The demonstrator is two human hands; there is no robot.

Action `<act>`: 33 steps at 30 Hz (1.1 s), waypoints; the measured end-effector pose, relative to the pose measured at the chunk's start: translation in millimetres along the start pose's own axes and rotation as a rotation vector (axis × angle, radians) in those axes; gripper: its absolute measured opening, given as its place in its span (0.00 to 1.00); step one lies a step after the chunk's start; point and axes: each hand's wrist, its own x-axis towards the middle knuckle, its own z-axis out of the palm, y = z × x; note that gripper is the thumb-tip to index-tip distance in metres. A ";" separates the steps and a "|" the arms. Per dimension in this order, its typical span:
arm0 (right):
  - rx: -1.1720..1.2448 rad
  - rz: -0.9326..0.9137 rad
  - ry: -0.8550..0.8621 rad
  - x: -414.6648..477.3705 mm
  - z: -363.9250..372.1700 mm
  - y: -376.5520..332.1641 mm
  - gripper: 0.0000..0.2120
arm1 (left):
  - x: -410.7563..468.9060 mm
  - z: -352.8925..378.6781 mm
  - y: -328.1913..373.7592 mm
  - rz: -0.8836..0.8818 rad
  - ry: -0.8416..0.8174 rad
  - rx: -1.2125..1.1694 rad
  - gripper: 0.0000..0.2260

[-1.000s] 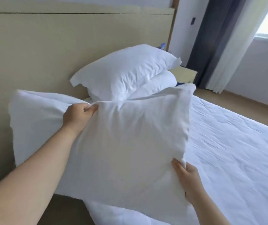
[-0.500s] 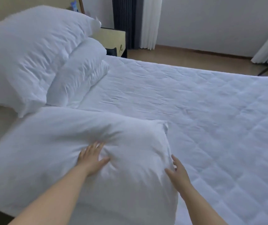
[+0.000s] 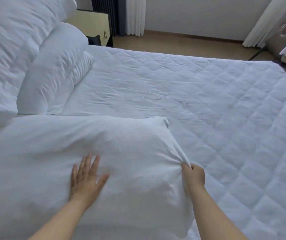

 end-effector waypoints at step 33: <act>-0.751 -1.060 -0.316 -82.1 94.4 -74.9 0.18 | -198.8 33.1 -21.8 -0.825 0.338 -0.709 0.11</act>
